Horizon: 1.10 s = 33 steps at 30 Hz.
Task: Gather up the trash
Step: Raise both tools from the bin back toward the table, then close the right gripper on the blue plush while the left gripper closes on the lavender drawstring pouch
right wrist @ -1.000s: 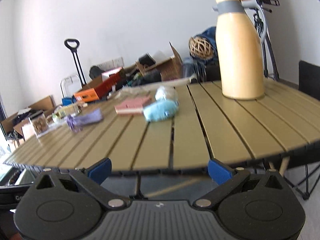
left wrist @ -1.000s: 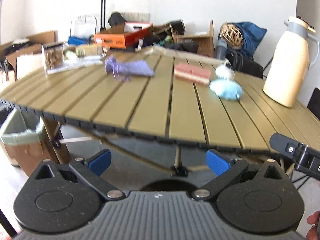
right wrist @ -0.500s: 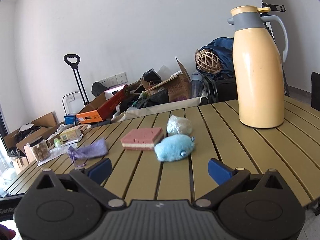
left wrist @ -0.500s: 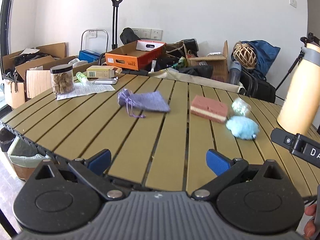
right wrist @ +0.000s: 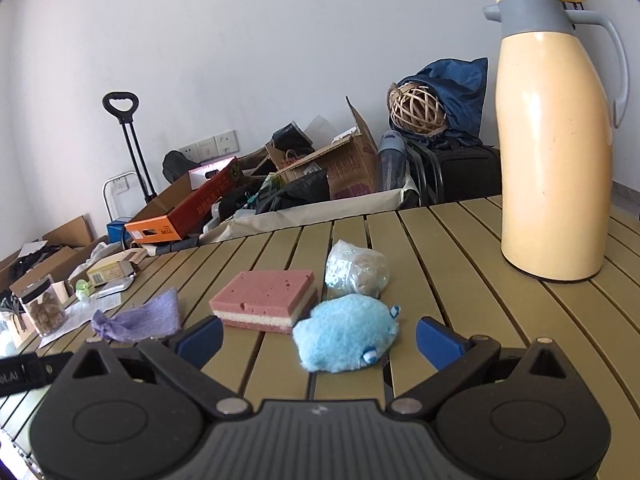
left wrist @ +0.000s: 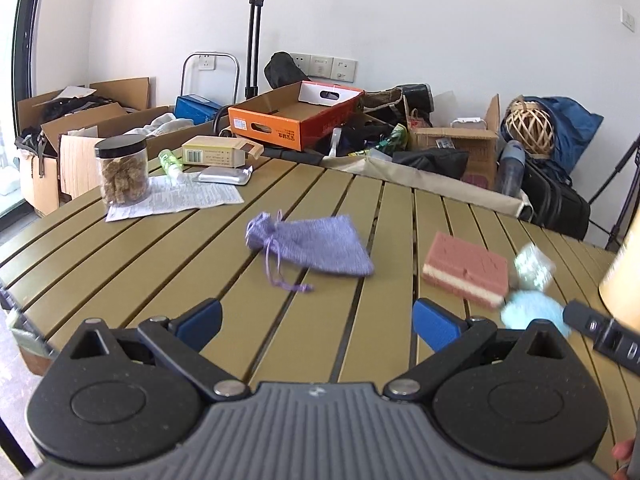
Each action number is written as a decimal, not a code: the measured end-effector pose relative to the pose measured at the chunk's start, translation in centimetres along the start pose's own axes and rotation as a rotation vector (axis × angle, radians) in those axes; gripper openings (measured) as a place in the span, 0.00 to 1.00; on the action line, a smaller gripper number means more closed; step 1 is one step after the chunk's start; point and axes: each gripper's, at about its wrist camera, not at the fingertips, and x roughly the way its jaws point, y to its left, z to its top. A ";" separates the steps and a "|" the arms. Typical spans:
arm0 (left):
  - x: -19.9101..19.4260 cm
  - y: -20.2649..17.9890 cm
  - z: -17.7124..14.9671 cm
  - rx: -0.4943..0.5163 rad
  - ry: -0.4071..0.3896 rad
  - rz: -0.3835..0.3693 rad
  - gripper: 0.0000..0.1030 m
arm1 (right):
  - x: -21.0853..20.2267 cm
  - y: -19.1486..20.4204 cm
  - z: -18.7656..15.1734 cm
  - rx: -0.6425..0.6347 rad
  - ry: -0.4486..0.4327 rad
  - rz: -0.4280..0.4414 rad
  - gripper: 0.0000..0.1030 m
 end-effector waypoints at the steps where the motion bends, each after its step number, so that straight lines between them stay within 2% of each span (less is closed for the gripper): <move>1: 0.5 0.0 0.5 -0.005 -0.003 0.002 1.00 | 0.6 0.1 0.2 -0.008 0.007 -0.002 1.00; 7: 3.8 -0.4 2.9 -0.023 -0.006 0.007 1.00 | 4.3 0.3 0.5 -0.019 0.075 -0.040 1.00; 14: 7.7 0.8 3.6 -0.047 0.053 0.019 1.00 | 8.6 0.8 0.5 -0.084 0.148 -0.190 1.00; 19: 9.0 1.7 3.6 -0.060 0.070 0.041 1.00 | 10.3 1.3 0.2 -0.087 0.202 -0.176 1.00; 22: 9.7 1.9 3.5 -0.067 0.084 0.055 1.00 | 11.0 1.3 0.0 -0.080 0.235 -0.201 1.00; 26: 10.7 1.7 3.5 -0.054 0.090 0.069 1.00 | 11.0 1.4 0.2 -0.091 0.226 -0.223 1.00; 28: 11.2 1.8 3.6 -0.051 0.094 0.080 1.00 | 11.1 1.5 0.1 -0.100 0.229 -0.228 0.95; 30: 11.6 2.0 3.7 -0.055 0.096 0.087 1.00 | 11.1 1.7 0.0 -0.108 0.231 -0.221 0.85; 33: 12.2 2.4 4.0 -0.070 0.100 0.097 1.00 | 10.9 1.8 0.0 -0.114 0.228 -0.214 0.83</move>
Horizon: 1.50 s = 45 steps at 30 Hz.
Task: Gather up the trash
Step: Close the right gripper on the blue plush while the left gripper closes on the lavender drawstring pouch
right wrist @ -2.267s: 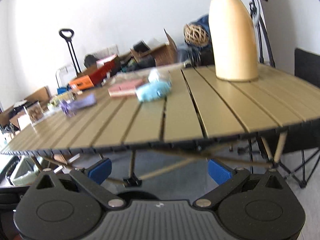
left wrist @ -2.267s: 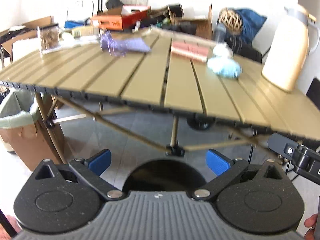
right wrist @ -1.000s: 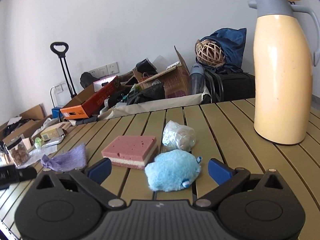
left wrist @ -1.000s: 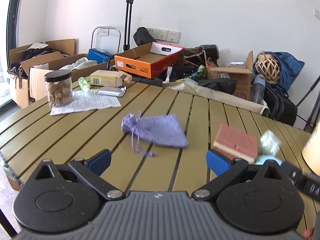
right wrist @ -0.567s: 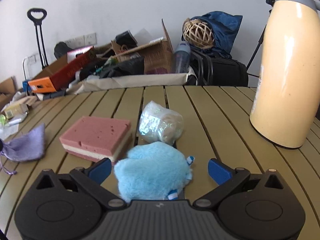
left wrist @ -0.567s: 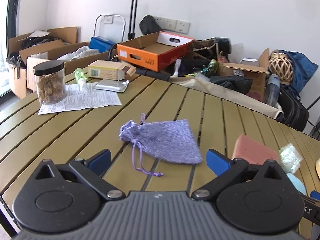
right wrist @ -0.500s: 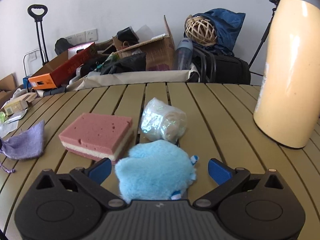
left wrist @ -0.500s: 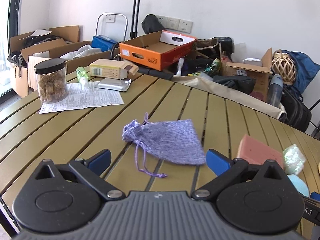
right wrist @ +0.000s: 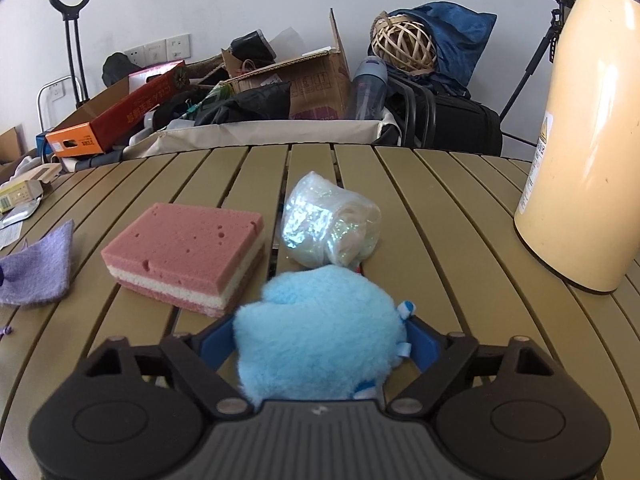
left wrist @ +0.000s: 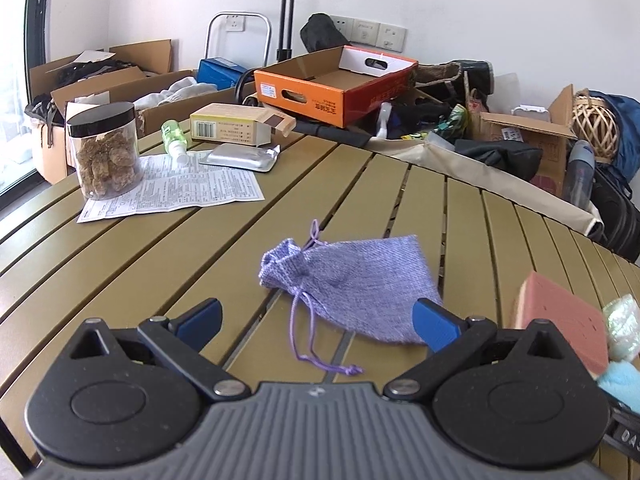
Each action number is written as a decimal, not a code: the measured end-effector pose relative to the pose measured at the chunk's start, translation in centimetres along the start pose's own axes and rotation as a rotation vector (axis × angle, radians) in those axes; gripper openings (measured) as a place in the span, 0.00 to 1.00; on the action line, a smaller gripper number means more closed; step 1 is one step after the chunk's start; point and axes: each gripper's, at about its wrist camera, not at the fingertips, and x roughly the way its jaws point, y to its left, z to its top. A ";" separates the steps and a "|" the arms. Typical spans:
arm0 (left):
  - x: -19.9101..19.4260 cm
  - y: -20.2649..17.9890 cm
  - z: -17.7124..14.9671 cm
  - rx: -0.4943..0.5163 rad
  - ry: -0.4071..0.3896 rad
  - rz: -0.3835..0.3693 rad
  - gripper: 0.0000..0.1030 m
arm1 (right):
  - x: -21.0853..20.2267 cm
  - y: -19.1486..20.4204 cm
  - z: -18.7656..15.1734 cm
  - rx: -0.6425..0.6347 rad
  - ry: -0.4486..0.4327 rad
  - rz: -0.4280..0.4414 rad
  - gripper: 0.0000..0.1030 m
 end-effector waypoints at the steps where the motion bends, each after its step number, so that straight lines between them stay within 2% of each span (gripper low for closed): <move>1: 0.2 0.1 0.1 -0.004 0.000 0.003 1.00 | -0.1 -0.1 0.0 0.004 -0.003 0.004 0.82; 5: 1.1 -0.1 0.8 -0.002 -0.010 0.019 1.00 | -0.9 -1.2 -0.1 0.053 -0.041 0.026 0.79; 9: 2.0 -0.3 1.5 -0.003 -0.020 0.013 1.00 | -1.8 -2.1 -0.2 0.076 -0.088 0.013 0.78; 16: 3.8 -0.6 1.9 -0.004 0.011 0.020 0.99 | -3.1 -3.9 -0.1 0.135 -0.153 -0.011 0.78; 21: 5.1 -0.4 1.8 -0.012 0.067 0.010 0.85 | -3.2 -4.1 -0.4 0.136 -0.165 -0.037 0.78; 23: 5.3 -0.4 1.8 -0.012 0.082 0.002 0.73 | -3.2 -4.0 -0.5 0.136 -0.167 -0.040 0.78; 24: 5.3 -0.4 1.7 -0.008 0.075 0.008 0.70 | -3.2 -3.9 -0.5 0.135 -0.168 -0.038 0.78; 26: 5.2 -0.4 1.7 -0.008 0.075 -0.005 0.57 | -3.2 -3.6 -0.6 0.130 -0.170 -0.033 0.78; 30: 5.4 -0.4 1.7 -0.005 0.069 0.010 0.48 | -3.2 -3.2 -0.7 0.118 -0.172 -0.027 0.78; 38: 5.1 0.0 1.8 -0.014 0.056 0.025 0.21 | -3.3 -3.3 -0.8 0.118 -0.170 -0.022 0.78; 41: 4.8 0.2 1.9 -0.023 0.044 0.026 0.17 | -3.4 -3.4 -0.9 0.118 -0.172 -0.020 0.78; 42: 4.6 0.2 1.9 -0.025 0.037 0.027 0.11 | -3.5 -3.4 -0.9 0.118 -0.173 -0.017 0.78; 45: 3.9 0.2 2.0 -0.029 0.015 0.020 0.10 | -4.0 -3.4 -1.0 0.120 -0.182 -0.007 0.78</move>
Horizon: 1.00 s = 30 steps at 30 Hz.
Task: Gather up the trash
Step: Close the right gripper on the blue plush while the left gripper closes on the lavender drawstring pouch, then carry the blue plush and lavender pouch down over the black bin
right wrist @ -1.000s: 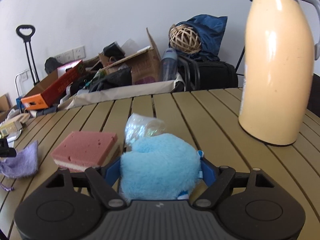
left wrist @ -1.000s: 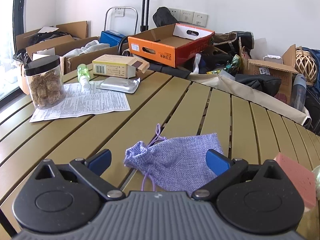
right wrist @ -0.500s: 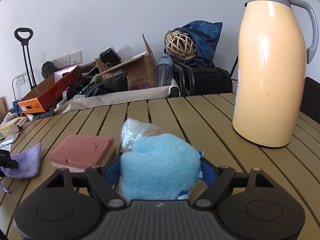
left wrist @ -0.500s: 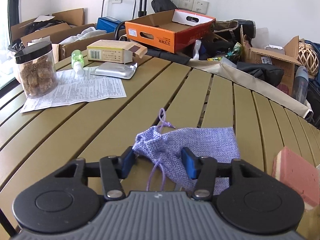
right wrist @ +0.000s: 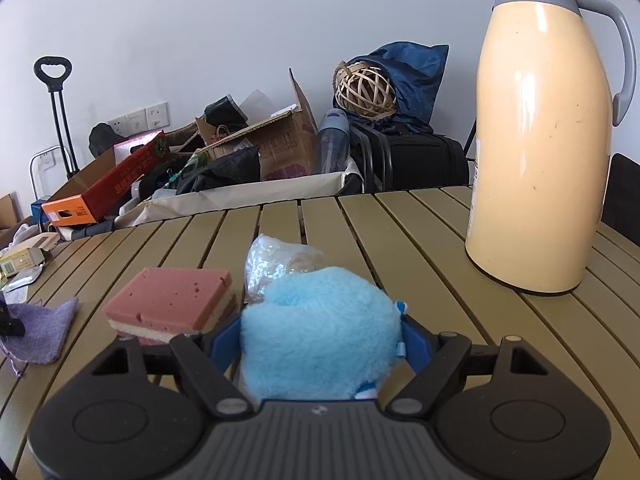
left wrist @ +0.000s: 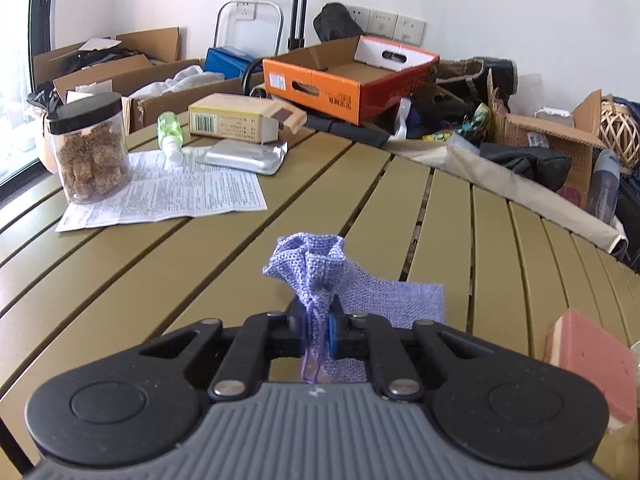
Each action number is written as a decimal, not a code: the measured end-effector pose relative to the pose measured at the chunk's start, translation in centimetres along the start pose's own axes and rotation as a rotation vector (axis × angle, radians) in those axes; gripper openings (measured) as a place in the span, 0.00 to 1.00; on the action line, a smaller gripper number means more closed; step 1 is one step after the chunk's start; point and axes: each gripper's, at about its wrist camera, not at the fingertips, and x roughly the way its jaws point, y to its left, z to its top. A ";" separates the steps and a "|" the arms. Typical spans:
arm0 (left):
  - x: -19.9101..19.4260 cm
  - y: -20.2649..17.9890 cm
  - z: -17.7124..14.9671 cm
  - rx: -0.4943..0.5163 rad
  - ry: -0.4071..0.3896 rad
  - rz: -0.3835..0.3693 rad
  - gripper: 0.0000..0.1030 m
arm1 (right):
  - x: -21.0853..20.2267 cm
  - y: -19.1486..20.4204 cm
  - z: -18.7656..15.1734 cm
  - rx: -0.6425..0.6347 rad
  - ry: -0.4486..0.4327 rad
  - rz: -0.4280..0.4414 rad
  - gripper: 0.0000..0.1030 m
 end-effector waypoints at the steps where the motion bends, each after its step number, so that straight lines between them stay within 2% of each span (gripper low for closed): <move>1: -0.3 0.0 0.0 -0.002 -0.009 -0.003 0.10 | -0.2 0.0 0.0 0.000 -0.004 0.003 0.78; 16: -7.1 0.2 0.1 0.003 -0.125 -0.081 0.10 | -4.3 0.9 -0.9 -0.028 -0.045 0.074 0.78; 26: -12.5 0.0 -1.7 0.023 -0.168 -0.204 0.10 | -7.9 0.8 -1.5 -0.043 -0.098 0.110 0.78; 30: -14.9 0.3 -3.0 0.030 -0.193 -0.229 0.10 | -9.4 0.4 -2.4 -0.041 -0.099 0.118 0.78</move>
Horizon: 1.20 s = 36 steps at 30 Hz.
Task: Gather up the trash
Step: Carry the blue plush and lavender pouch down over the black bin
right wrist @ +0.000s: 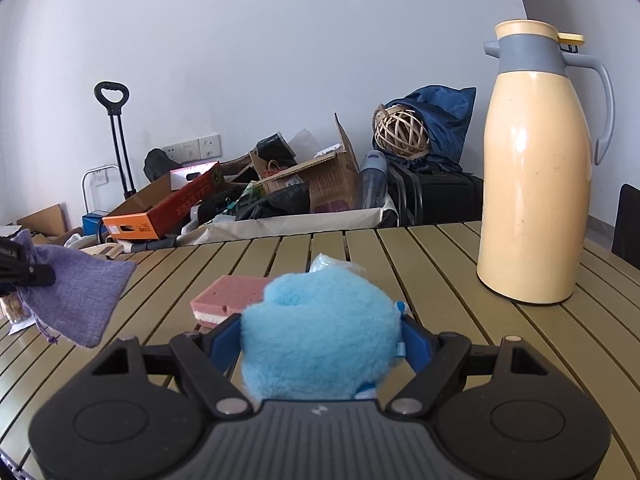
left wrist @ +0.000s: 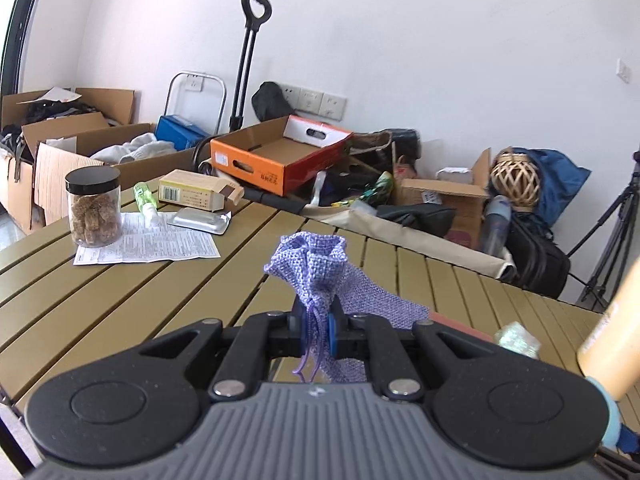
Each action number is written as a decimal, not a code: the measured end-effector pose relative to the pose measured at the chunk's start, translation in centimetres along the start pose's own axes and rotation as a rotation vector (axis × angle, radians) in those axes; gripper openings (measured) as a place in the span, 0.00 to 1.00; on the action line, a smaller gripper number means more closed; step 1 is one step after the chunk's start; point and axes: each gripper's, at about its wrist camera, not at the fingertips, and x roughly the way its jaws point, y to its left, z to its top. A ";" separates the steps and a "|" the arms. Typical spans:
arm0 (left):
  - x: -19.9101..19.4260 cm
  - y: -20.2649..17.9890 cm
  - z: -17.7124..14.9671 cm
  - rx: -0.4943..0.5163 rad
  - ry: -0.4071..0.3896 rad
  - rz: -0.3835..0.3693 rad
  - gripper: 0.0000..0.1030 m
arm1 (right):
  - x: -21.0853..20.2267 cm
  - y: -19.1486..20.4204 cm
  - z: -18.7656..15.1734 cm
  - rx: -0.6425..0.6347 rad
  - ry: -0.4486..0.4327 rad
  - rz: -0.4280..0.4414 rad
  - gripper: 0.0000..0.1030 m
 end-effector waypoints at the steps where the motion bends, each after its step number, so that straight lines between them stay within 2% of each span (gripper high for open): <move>1: -0.6 0.0 -0.3 0.001 -0.002 -0.009 0.10 | -0.4 -0.1 -0.3 0.002 0.003 0.003 0.78; 8: -4.0 -0.7 -2.0 0.026 -0.013 -0.049 0.10 | -3.4 0.1 -1.6 -0.008 0.006 0.021 0.78; 18: -8.6 -1.0 -5.6 0.079 0.024 -0.095 0.10 | -7.7 -0.2 -3.9 -0.010 0.039 0.028 0.78; 36: -15.9 0.7 -11.7 0.184 0.090 -0.092 0.10 | -14.9 -0.5 -9.2 -0.073 0.123 0.049 0.78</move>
